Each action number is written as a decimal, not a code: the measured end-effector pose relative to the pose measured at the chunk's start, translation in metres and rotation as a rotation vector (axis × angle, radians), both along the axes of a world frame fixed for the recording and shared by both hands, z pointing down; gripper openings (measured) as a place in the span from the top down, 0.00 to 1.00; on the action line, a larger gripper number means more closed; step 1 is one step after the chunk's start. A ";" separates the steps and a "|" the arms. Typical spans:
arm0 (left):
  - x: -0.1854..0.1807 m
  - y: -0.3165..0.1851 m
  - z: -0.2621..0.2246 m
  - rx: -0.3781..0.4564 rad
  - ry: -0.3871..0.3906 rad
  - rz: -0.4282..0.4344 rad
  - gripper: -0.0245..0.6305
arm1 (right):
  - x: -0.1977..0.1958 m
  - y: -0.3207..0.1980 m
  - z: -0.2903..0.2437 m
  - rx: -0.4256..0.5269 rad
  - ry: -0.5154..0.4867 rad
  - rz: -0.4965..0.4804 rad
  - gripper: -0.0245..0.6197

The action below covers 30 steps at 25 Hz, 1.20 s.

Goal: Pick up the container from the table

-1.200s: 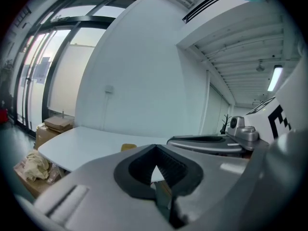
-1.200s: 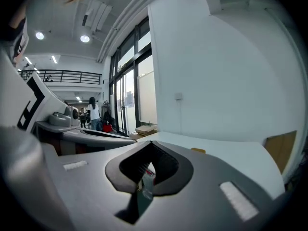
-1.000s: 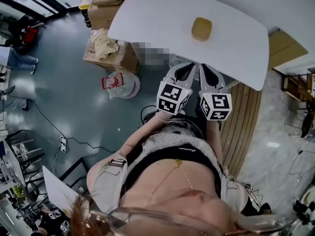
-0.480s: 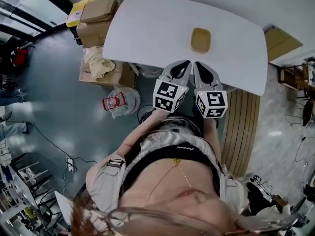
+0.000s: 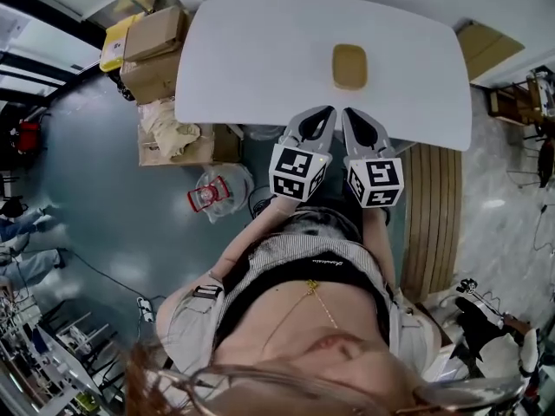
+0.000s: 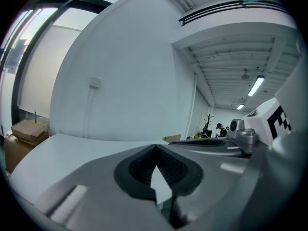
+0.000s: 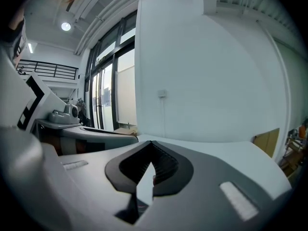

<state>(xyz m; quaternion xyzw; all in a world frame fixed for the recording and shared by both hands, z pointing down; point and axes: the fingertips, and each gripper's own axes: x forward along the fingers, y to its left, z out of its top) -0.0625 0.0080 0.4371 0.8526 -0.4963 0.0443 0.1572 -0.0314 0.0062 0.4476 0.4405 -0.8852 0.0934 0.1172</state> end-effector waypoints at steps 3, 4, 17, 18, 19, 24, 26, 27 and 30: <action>-0.007 -0.001 0.001 -0.011 0.018 -0.010 0.96 | -0.008 -0.002 -0.001 -0.004 0.012 -0.016 0.92; -0.009 -0.002 0.002 -0.016 0.021 -0.016 0.96 | -0.012 -0.003 0.000 -0.006 0.015 -0.024 0.92; -0.028 -0.042 0.017 -0.062 0.002 -0.054 0.96 | -0.025 -0.049 0.011 -0.037 0.004 -0.064 0.92; -0.027 -0.048 0.019 -0.066 -0.004 -0.053 0.96 | -0.023 -0.055 0.011 -0.039 0.000 -0.059 0.92; -0.026 -0.054 0.020 -0.069 -0.009 -0.053 0.96 | -0.020 -0.062 0.012 -0.040 -0.002 -0.056 0.92; -0.009 -0.088 0.019 -0.073 -0.029 -0.029 0.96 | -0.001 -0.094 0.010 -0.041 -0.021 -0.028 0.92; -0.001 -0.101 0.016 -0.070 -0.035 -0.017 0.96 | 0.009 -0.110 0.006 -0.036 -0.025 -0.014 0.92; 0.002 -0.108 0.015 -0.069 -0.038 -0.014 0.96 | 0.014 -0.117 0.004 -0.032 -0.026 -0.009 0.92; 0.013 -0.127 0.012 -0.068 -0.044 -0.012 0.96 | 0.028 -0.135 -0.001 -0.022 -0.021 -0.001 0.92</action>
